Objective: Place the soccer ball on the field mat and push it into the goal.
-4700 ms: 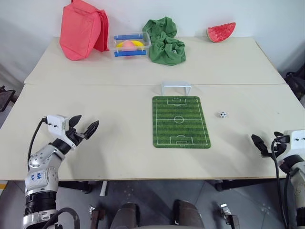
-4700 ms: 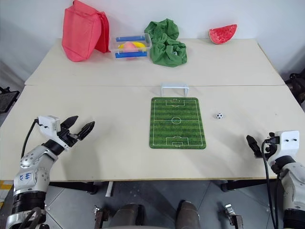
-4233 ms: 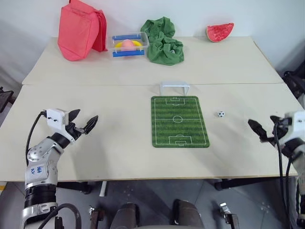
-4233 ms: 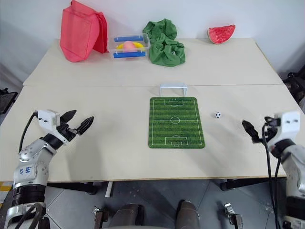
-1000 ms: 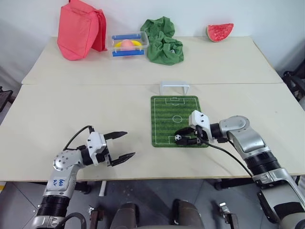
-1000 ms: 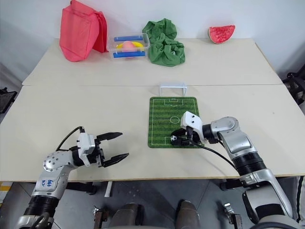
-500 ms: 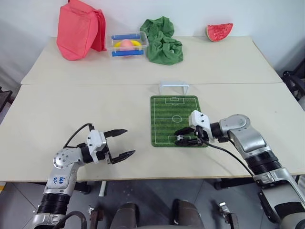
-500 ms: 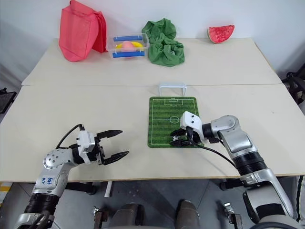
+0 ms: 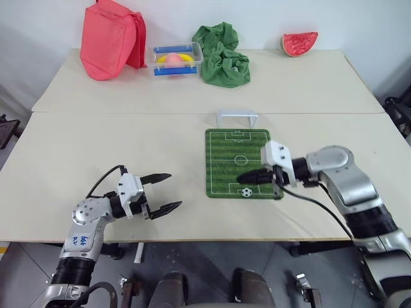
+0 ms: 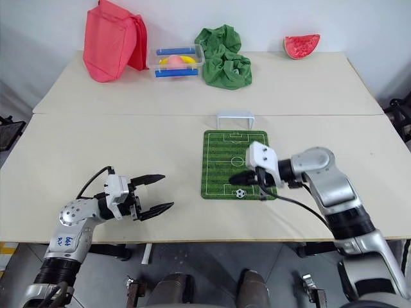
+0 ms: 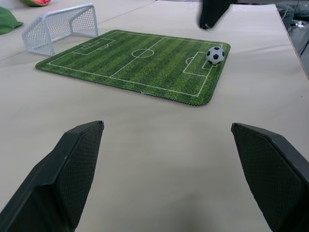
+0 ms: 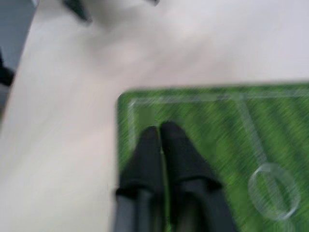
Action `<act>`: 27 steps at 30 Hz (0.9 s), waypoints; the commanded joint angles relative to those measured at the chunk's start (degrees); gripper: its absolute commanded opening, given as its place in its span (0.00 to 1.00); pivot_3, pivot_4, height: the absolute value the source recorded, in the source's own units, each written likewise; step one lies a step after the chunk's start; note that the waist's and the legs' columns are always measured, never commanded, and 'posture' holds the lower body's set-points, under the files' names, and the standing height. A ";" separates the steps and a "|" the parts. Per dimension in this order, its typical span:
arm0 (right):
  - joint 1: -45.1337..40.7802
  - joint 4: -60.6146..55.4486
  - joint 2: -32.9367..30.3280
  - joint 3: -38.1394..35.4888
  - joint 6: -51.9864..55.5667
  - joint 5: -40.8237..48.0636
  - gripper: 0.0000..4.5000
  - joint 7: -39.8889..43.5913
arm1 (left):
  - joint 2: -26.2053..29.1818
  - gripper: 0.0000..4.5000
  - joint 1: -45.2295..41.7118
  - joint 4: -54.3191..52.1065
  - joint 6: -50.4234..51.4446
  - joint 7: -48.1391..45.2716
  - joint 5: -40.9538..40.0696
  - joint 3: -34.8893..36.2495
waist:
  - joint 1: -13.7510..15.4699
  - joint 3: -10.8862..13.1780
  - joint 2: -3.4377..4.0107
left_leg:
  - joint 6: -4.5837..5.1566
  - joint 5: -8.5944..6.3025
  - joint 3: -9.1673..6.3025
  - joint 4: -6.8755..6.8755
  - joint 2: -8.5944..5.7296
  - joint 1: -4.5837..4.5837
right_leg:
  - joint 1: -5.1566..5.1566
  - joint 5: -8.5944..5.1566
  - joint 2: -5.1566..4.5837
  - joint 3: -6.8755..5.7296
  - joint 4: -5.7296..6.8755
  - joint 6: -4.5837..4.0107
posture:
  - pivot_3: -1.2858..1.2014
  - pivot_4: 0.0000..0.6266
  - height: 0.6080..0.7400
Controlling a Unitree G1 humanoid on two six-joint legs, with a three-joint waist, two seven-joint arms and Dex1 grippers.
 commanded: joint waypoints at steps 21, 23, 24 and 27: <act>-13.08 28.39 9.51 -1.99 -13.02 -5.16 0.01 -11.31 | 1.14 1.00 -3.22 1.11 -0.64 -1.41 0.50 0.27 | -0.60 0.02 0.03 | 0.00 -0.02 0.07 0.13 0.06 0.06 | 0.00 0.01 0.03 0.03 0.09 -0.02 | 0.52 0.24 1.00; -17.48 35.24 10.66 -3.54 -17.25 -6.55 0.01 -15.58 | 1.19 1.00 -3.82 1.54 -0.70 -1.30 0.57 0.35 | -0.63 0.04 0.06 | 0.00 -0.02 0.07 0.14 0.05 0.04 | -0.01 0.01 0.03 0.04 0.10 -0.02 | 0.52 0.24 1.00; -20.43 38.68 11.04 -4.89 -19.24 -6.96 0.01 -18.70 | 1.27 1.00 -4.15 1.79 -0.81 -1.26 0.63 0.43 | -0.53 0.05 0.08 | 0.00 -0.02 0.06 0.14 0.05 0.03 | -0.02 0.01 0.03 0.03 0.10 -0.02 | 0.52 0.24 1.00; -26.61 42.70 11.35 -9.43 -22.35 -5.61 0.01 -24.02 | 1.45 1.00 -4.80 2.42 -1.11 -1.19 0.70 0.69 | -0.55 0.09 0.14 | -0.01 -0.02 0.06 0.10 0.05 -0.02 | -0.07 0.01 0.03 0.02 0.06 -0.02 | 0.52 0.24 1.00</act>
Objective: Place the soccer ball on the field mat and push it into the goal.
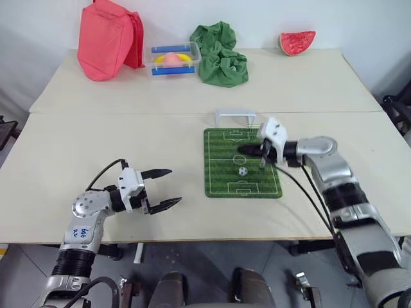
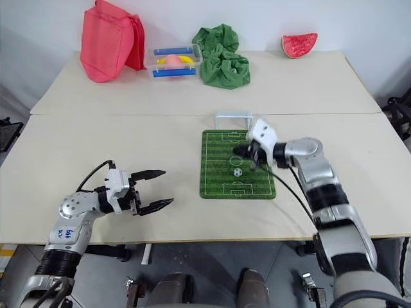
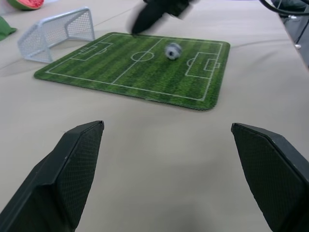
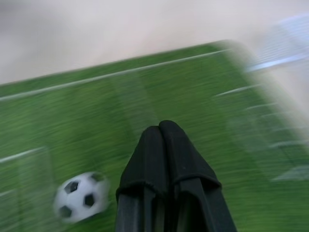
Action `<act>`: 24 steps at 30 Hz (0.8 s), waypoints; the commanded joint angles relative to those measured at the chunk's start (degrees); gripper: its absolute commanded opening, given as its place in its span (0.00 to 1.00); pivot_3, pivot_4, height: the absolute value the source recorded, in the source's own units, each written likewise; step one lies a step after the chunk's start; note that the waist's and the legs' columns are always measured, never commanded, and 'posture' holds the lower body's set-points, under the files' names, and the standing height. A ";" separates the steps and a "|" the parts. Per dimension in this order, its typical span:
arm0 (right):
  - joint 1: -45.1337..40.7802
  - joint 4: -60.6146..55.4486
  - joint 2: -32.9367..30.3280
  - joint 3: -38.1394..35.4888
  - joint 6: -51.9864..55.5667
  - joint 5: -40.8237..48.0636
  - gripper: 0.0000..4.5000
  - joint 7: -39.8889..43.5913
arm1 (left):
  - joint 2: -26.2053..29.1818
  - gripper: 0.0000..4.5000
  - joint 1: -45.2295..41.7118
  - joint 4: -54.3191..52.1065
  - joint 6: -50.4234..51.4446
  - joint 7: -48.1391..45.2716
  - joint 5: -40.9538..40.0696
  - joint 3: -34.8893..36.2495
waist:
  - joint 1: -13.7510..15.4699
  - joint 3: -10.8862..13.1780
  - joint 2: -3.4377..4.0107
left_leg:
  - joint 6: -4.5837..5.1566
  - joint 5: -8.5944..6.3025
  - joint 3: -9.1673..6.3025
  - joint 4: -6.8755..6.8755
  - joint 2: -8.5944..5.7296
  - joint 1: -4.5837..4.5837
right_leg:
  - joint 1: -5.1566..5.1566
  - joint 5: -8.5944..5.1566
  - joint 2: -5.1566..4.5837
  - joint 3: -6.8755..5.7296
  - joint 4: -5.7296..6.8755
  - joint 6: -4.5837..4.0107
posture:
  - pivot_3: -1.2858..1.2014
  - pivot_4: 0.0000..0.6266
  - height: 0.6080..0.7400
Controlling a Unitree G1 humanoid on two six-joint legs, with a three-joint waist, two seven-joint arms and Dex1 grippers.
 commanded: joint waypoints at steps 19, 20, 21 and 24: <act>13.16 -18.09 -10.90 -4.97 5.17 4.53 0.01 13.15 | -1.05 1.00 -2.61 2.39 -1.86 1.02 0.36 0.30 | -0.36 0.01 0.01 | 0.02 -0.02 0.11 -0.07 0.02 0.03 | 0.00 0.00 0.03 0.01 -0.07 0.00 | 0.52 0.24 1.00; 13.03 -17.99 -10.86 -5.26 5.41 4.64 0.01 12.88 | -1.07 1.00 -2.44 2.19 -1.70 1.24 0.29 0.44 | -0.50 0.01 0.02 | 0.02 -0.03 0.13 -0.07 0.02 0.04 | -0.01 0.00 0.02 0.02 -0.05 0.00 | 0.52 0.24 1.00; 12.98 -17.98 -10.81 -5.47 5.58 4.76 0.01 12.73 | -1.10 1.00 -2.28 2.05 -1.63 1.39 0.26 0.53 | -0.65 0.01 0.01 | 0.02 -0.02 0.12 -0.06 0.02 0.04 | -0.01 0.00 0.02 0.02 -0.04 0.00 | 0.52 0.24 1.00; 14.55 -19.10 -12.56 -6.89 7.18 5.62 0.01 13.02 | -0.68 1.00 -0.85 1.03 -0.99 2.60 -0.23 1.69 | -0.99 0.01 0.02 | 0.02 -0.02 0.12 -0.06 0.03 0.05 | 0.00 0.00 0.02 0.02 -0.03 0.00 | 0.52 0.24 1.00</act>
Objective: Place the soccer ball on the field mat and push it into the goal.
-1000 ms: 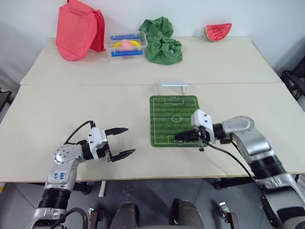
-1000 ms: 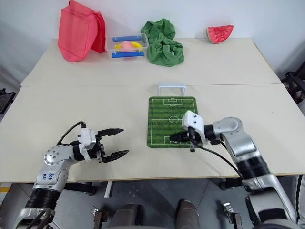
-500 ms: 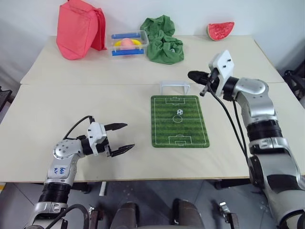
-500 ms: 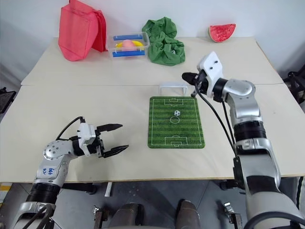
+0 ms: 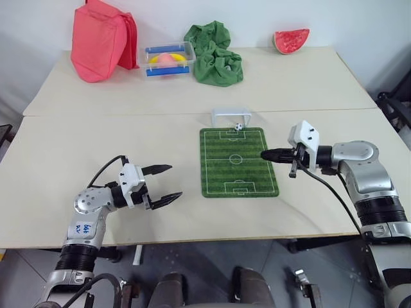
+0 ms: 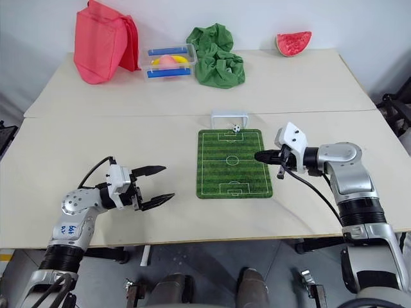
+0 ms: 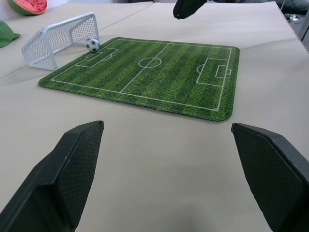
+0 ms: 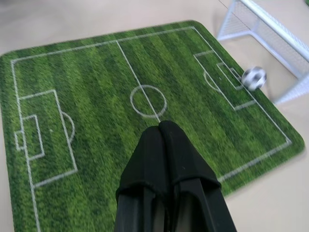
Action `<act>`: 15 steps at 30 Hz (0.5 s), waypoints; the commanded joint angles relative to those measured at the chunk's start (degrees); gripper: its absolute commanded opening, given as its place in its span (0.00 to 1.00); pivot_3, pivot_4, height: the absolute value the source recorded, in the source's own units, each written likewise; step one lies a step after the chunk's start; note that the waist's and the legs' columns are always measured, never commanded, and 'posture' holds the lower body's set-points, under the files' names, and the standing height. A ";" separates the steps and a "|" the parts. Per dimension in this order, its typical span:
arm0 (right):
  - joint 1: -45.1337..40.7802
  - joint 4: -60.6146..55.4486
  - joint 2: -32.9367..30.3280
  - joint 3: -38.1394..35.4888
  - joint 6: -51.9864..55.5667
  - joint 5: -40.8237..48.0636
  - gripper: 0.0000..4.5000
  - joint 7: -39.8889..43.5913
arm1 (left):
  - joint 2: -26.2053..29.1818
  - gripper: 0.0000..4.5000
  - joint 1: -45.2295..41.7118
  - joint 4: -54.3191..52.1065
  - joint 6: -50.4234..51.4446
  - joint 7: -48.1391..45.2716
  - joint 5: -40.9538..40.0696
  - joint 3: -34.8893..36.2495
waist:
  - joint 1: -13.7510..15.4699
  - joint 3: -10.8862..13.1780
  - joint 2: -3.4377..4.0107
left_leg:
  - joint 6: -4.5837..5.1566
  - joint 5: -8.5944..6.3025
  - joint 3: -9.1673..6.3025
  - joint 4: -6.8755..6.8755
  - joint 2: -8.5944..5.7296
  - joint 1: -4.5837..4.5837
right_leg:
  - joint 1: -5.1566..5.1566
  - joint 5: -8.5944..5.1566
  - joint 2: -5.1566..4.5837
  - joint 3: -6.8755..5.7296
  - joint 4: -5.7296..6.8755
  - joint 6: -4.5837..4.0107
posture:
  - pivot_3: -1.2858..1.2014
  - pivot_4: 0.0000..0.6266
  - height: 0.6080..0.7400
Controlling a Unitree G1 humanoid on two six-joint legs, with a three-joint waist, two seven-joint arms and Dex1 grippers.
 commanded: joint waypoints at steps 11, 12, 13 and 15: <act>9.42 3.85 -5.17 -14.65 -3.73 6.59 0.35 -1.47 | -0.39 1.00 1.61 -4.65 10.87 12.00 -7.37 10.47 | 0.33 0.01 -0.01 | 0.00 0.00 -0.01 0.04 -0.01 0.00 | 0.05 0.00 -0.02 0.00 0.00 0.00 | 0.52 0.24 1.00; 10.20 3.94 -5.19 -15.19 -4.17 7.11 0.43 -0.84 | -0.29 1.00 1.79 -4.85 11.38 12.17 -7.62 10.86 | 0.35 0.01 -0.01 | 0.00 0.00 -0.02 0.04 0.00 0.00 | 0.05 0.00 -0.02 0.00 -0.01 0.00 | 0.52 0.24 1.00; 11.13 4.35 -5.29 -15.82 -5.16 7.54 0.51 -0.10 | -0.19 1.00 1.87 -4.84 11.85 12.48 -7.86 11.41 | 0.35 0.01 -0.01 | 0.00 0.00 -0.02 0.04 -0.01 0.00 | 0.05 0.00 -0.02 -0.01 -0.01 0.00 | 0.52 0.24 1.00; 13.64 4.68 -6.00 -17.62 -6.26 8.99 0.66 1.57 | 0.40 1.00 1.82 -4.38 12.50 12.98 -8.70 13.26 | 0.39 0.01 -0.01 | 0.00 0.00 -0.01 0.04 0.00 0.02 | 0.05 0.00 -0.01 0.00 0.00 0.00 | 0.52 0.24 1.00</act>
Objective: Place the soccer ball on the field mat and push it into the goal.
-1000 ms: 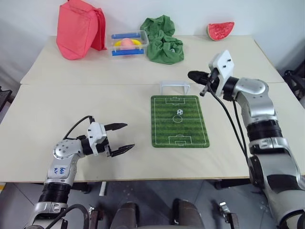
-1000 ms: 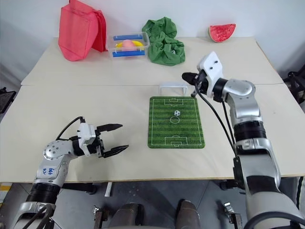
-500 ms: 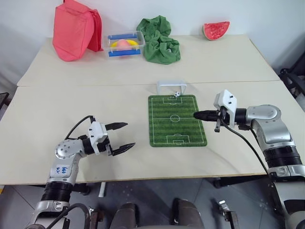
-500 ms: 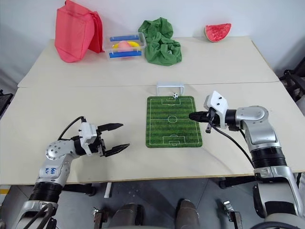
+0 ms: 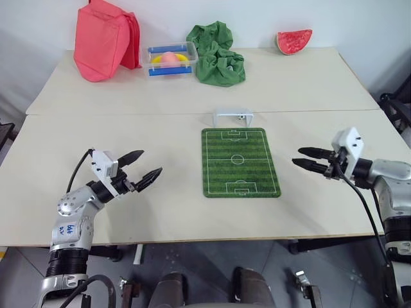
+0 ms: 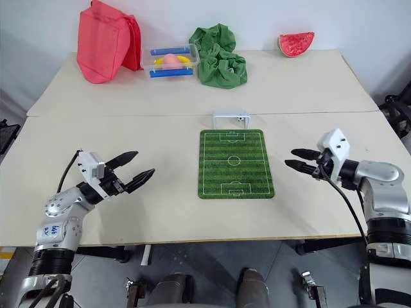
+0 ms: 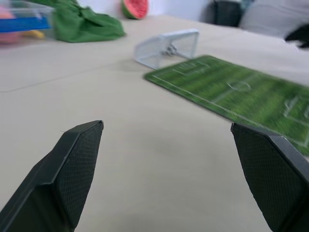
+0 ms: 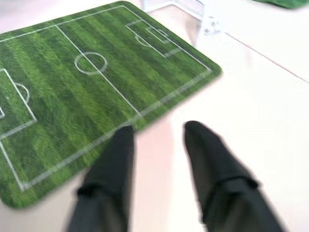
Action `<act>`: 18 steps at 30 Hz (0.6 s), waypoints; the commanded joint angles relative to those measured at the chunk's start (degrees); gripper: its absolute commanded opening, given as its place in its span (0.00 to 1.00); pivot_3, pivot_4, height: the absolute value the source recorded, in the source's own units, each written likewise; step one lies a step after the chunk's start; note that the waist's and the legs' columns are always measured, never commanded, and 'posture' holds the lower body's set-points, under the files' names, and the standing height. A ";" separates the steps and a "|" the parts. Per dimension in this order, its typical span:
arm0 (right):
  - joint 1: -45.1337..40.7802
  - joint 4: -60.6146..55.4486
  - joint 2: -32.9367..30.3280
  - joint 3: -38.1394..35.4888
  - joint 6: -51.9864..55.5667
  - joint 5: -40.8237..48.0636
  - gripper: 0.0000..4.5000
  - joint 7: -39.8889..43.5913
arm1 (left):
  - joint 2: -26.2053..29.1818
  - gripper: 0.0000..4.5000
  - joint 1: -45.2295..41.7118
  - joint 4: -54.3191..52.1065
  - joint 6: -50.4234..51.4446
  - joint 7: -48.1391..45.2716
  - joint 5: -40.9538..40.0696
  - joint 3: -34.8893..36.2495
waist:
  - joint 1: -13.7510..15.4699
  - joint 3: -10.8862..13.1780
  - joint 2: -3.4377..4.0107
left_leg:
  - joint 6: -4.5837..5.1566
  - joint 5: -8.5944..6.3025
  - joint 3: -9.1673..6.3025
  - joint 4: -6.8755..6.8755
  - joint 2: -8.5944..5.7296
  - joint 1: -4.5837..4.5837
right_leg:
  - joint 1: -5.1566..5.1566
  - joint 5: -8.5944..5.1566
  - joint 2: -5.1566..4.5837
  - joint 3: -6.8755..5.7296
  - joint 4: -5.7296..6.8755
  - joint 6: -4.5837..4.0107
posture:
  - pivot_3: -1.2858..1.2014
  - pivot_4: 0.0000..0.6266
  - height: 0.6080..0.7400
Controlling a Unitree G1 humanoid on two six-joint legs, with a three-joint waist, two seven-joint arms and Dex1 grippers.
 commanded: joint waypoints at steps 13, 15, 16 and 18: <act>3.02 4.23 -3.80 -5.09 -7.86 2.99 1.00 4.56 | 3.30 1.00 -1.71 2.39 2.81 -2.94 -3.46 5.36 | 0.61 0.00 0.00 | 0.00 0.00 0.07 0.03 0.00 0.08 | 0.03 0.00 0.00 0.07 0.02 0.00 | 0.52 0.24 1.00; 2.69 4.65 -3.97 -5.09 -7.79 2.92 1.00 4.56 | 3.36 1.00 -1.90 2.18 3.32 -2.95 -3.51 5.32 | 0.69 0.00 0.00 | 0.00 0.00 0.07 0.03 0.00 0.08 | 0.03 0.00 0.00 0.07 0.02 0.00 | 0.52 0.24 1.00; 3.08 4.17 -3.89 -5.22 -7.57 2.93 1.00 4.13 | 3.59 1.00 -1.84 2.10 3.71 -2.41 -3.23 5.40 | 0.70 0.00 0.00 | 0.00 0.00 0.07 0.03 0.00 0.08 | 0.03 0.00 0.00 0.07 0.02 0.00 | 0.52 0.24 1.00; 4.28 2.66 -3.53 -5.63 -6.98 2.98 1.00 2.63 | 3.90 1.00 -1.45 1.76 4.41 -2.22 -3.20 5.55 | 0.72 0.00 0.00 | 0.00 0.00 0.06 0.03 0.00 0.08 | 0.03 0.00 0.00 0.07 0.02 0.00 | 0.52 0.24 1.00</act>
